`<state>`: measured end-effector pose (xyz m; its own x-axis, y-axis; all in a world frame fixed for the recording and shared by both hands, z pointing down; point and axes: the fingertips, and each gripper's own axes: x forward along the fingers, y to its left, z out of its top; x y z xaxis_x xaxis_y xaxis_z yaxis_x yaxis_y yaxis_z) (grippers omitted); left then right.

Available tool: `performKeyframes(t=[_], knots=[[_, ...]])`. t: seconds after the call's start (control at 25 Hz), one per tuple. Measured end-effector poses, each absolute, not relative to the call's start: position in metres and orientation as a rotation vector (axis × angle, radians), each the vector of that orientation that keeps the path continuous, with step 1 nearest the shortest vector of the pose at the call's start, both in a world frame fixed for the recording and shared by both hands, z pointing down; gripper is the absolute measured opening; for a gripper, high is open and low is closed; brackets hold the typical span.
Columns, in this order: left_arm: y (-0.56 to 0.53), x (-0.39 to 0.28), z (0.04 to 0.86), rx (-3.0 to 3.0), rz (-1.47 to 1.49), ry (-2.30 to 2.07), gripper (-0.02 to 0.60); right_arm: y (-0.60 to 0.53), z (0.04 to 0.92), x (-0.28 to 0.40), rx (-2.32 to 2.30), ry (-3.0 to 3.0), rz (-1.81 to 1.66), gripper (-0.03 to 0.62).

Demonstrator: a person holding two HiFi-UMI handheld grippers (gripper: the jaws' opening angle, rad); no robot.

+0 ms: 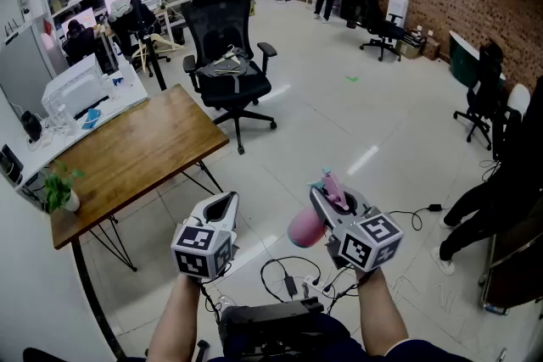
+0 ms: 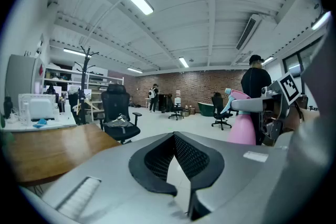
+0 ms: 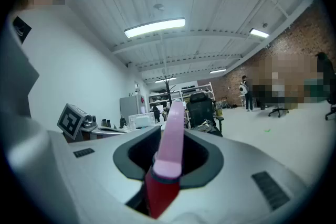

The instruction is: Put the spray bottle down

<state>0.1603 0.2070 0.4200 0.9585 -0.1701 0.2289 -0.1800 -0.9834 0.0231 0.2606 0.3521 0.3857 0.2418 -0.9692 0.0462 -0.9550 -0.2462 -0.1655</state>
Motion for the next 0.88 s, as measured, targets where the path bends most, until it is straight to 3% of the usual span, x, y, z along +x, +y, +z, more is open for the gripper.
performKeyframes(t=[0.88], knots=[[-0.07, 0.012, 0.431, 2.945, 0.344, -0.587, 0.009, 0.052, 0.386, 0.146, -2.224, 2.111, -0.239, 0.115]])
